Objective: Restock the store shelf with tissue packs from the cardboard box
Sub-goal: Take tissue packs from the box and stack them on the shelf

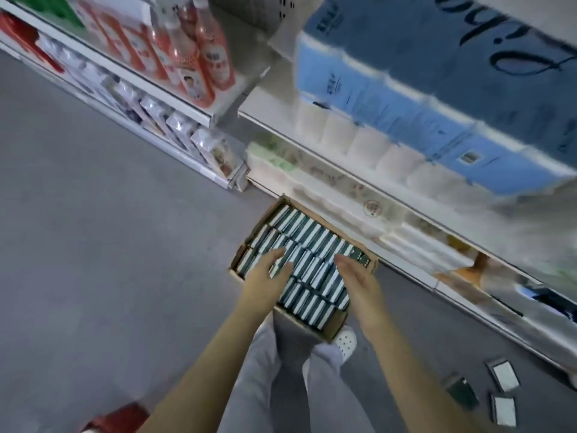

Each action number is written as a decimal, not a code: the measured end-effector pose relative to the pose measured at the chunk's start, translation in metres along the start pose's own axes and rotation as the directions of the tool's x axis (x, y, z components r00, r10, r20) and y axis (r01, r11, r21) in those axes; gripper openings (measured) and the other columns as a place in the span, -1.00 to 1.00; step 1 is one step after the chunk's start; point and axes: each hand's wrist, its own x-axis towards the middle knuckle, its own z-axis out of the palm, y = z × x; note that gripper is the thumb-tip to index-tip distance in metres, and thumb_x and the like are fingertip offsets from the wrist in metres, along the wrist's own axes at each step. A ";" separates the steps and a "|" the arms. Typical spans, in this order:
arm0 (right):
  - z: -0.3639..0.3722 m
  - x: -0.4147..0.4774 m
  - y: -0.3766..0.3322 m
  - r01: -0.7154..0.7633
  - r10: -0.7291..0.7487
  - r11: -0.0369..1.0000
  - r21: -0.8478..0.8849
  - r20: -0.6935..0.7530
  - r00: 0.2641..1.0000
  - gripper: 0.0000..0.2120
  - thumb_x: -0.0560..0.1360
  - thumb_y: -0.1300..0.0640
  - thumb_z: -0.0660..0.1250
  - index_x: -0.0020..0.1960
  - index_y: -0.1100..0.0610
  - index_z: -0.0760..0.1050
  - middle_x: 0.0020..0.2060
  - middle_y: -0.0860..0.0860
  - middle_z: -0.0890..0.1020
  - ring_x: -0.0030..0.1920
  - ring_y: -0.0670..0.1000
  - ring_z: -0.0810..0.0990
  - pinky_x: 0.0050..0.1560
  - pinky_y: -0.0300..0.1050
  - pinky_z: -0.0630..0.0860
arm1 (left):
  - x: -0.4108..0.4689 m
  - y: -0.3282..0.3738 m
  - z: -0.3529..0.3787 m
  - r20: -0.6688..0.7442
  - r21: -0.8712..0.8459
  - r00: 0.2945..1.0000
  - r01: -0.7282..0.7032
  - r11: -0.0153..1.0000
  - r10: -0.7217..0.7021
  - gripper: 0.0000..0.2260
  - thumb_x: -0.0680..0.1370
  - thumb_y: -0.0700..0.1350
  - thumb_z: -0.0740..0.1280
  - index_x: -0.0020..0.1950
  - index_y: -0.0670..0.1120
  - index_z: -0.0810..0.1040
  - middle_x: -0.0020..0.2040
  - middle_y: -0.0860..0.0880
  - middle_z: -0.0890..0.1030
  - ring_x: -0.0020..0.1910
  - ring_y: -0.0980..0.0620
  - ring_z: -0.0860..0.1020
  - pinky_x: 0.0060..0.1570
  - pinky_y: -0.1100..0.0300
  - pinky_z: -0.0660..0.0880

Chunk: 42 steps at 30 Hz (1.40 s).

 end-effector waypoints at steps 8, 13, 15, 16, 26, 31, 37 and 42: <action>0.039 0.087 0.144 -0.175 0.177 0.982 -0.070 0.032 0.984 -0.71 0.62 0.01 0.22 0.31 0.01 0.52 0.16 -0.15 0.54 0.25 -0.11 0.45 0.25 -0.18 0.32 | 0.049 -0.135 0.072 0.078 0.175 0.977 0.184 0.967 -0.199 -0.63 0.59 -0.09 0.30 0.39 -0.08 0.43 0.23 0.04 0.49 0.18 0.11 0.43 0.01 0.46 0.20; 0.068 0.138 0.217 -0.246 0.248 0.968 -0.039 0.048 0.968 -0.66 0.63 0.01 0.19 0.33 0.10 0.52 0.25 -0.08 0.55 0.29 -0.09 0.45 0.33 -0.13 0.35 | 0.105 -0.212 0.102 0.079 0.324 0.973 0.181 0.928 -0.218 -0.65 0.55 -0.14 0.33 0.33 -0.13 0.49 0.29 -0.08 0.50 0.24 0.00 0.44 0.12 0.42 0.21; 0.076 0.157 0.236 -0.245 0.248 0.968 -0.050 0.055 0.967 -0.66 0.64 0.01 0.17 0.33 0.09 0.51 0.26 -0.06 0.55 0.30 -0.06 0.46 0.37 -0.05 0.36 | 0.129 -0.234 0.110 0.080 0.380 0.973 0.170 0.909 -0.215 -0.61 0.54 -0.14 0.33 0.36 -0.15 0.47 0.33 -0.11 0.46 0.30 -0.07 0.42 0.26 0.28 0.25; 0.080 0.168 0.247 -0.251 0.253 0.967 -0.053 0.053 0.966 -0.67 0.64 0.01 0.17 0.33 0.08 0.51 0.25 -0.06 0.55 0.30 -0.05 0.46 0.38 -0.01 0.36 | 0.141 -0.248 0.116 0.079 0.404 0.971 0.176 0.897 -0.226 -0.60 0.55 -0.13 0.31 0.38 -0.15 0.45 0.35 -0.12 0.44 0.32 -0.08 0.41 0.30 0.20 0.27; 0.088 0.234 0.304 -0.265 0.269 0.960 -0.094 0.037 0.962 -0.67 0.67 0.02 0.11 0.33 0.06 0.50 0.24 -0.05 0.55 0.31 -0.02 0.45 0.38 0.00 0.35 | 0.216 -0.307 0.157 0.114 0.693 0.897 0.237 0.680 -0.428 -0.62 0.61 -0.08 0.19 0.45 -0.03 0.36 0.51 -0.09 0.16 0.43 -0.17 0.21 0.33 -0.09 0.31; 0.082 0.244 0.311 -0.272 0.276 0.956 -0.111 0.026 0.961 -0.67 0.66 0.03 0.11 0.32 0.10 0.52 0.23 -0.03 0.56 0.29 -0.01 0.47 0.39 0.04 0.37 | 0.225 -0.322 0.166 0.127 0.800 0.860 0.205 0.564 -0.494 -0.64 0.61 -0.05 0.22 0.40 -0.08 0.41 0.48 -0.12 0.16 0.41 -0.17 0.22 0.32 -0.06 0.29; 0.075 0.245 0.298 -0.310 0.313 0.948 -0.072 0.037 0.949 -0.67 0.66 0.02 0.13 0.34 0.08 0.50 0.27 -0.01 0.55 0.33 0.01 0.45 0.40 0.03 0.34 | 0.212 -0.312 0.148 -0.025 0.741 0.985 0.135 0.658 -0.174 -0.74 0.61 0.00 0.24 0.21 -0.11 0.50 0.23 -0.08 0.47 0.26 -0.10 0.39 0.23 0.00 0.37; 0.074 0.244 0.270 -0.339 0.341 0.940 -0.046 0.083 0.936 -0.82 0.63 0.01 0.22 0.21 -0.12 0.49 0.08 -0.22 0.51 0.29 -0.04 0.44 0.30 -0.08 0.37 | 0.203 -0.289 0.116 0.031 0.329 0.986 0.143 0.933 -0.162 -0.76 0.51 -0.02 0.41 0.03 0.03 0.36 -0.08 0.06 0.51 -0.10 0.03 0.50 -0.17 0.25 0.47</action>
